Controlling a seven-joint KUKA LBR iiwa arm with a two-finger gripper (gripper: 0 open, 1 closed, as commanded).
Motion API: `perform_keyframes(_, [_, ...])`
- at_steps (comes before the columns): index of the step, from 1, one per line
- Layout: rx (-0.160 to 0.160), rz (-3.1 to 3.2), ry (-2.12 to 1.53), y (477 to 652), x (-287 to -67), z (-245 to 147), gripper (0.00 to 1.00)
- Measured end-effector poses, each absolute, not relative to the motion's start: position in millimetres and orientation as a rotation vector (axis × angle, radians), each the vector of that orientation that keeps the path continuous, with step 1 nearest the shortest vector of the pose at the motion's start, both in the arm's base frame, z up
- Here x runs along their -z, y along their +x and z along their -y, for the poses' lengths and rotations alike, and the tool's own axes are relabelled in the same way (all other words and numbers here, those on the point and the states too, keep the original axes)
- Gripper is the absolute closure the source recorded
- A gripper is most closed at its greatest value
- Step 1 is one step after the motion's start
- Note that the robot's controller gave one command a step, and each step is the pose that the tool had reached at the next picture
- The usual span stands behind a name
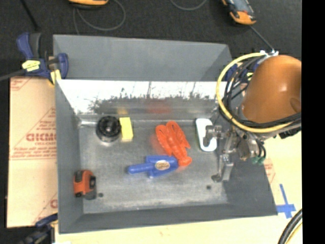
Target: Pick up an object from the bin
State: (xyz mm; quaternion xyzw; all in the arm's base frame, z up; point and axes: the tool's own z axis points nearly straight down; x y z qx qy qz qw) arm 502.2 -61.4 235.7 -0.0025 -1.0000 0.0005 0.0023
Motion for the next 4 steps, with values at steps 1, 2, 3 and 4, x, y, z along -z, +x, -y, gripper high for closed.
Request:
perform_keyframes(1, [-0.002, 3.139, -0.008, 502.4, -238, 61, 0.00])
perform_keyframes(2, [-0.003, 3.146, 0.004, 501.1, -319, 74, 1.00])
perform_keyframes(3, [-0.004, 3.146, 0.005, 501.1, -319, 74, 0.00])
perform_keyframes(4, [-0.004, 3.145, 0.006, 501.1, -319, 74, 0.00])
